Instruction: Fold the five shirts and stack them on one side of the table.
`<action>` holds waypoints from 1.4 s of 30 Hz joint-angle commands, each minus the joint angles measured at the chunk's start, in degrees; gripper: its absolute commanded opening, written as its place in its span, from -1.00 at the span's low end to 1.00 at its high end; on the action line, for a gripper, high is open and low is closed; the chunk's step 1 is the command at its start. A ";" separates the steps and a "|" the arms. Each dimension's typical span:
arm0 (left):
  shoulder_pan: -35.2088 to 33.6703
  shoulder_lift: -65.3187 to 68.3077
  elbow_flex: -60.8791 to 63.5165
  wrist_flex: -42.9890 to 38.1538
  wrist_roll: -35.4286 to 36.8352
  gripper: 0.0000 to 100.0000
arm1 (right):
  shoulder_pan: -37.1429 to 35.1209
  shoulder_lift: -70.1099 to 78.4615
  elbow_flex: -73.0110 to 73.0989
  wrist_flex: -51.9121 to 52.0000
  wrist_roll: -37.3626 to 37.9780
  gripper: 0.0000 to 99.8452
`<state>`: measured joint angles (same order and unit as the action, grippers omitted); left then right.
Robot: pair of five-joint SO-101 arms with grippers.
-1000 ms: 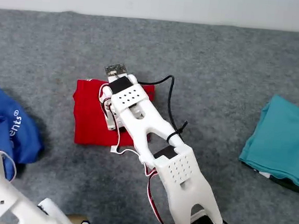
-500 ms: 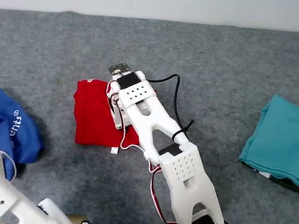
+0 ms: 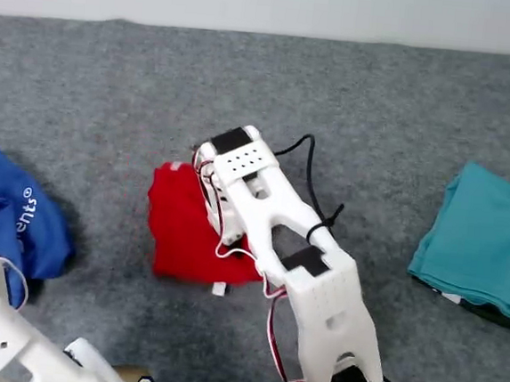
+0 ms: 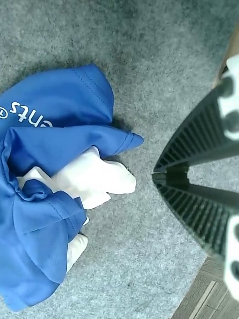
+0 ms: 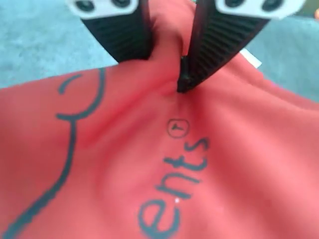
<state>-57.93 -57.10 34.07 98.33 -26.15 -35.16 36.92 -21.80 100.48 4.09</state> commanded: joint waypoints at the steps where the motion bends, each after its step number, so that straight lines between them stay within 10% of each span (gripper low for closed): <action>1: 0.26 -0.62 -0.57 -0.79 -0.26 -0.99 | 2.51 -10.86 9.23 2.33 5.80 -0.98; 16: 0.35 -0.62 -0.13 -0.79 -0.26 -0.99 | 28.53 -8.57 1.49 -17.71 46.68 -0.98; 25: 0.35 -0.62 -0.13 -0.97 -0.26 -0.99 | 25.01 -0.04 -11.34 -18.95 43.87 -0.86; 31: 0.35 -0.62 -0.13 -1.05 -0.44 -0.99 | 24.75 0.04 -20.92 -11.12 29.01 -0.53; 38: 0.35 -0.62 -0.13 -1.14 -0.26 -0.99 | 20.79 -0.04 -31.03 1.80 20.13 -0.55; 42: 0.35 -0.62 -0.13 -1.14 -0.26 -0.99 | 15.16 -0.04 -30.15 2.33 19.87 -0.92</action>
<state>-57.93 -57.10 34.07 98.33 -26.15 -16.62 38.15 -49.41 100.48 24.84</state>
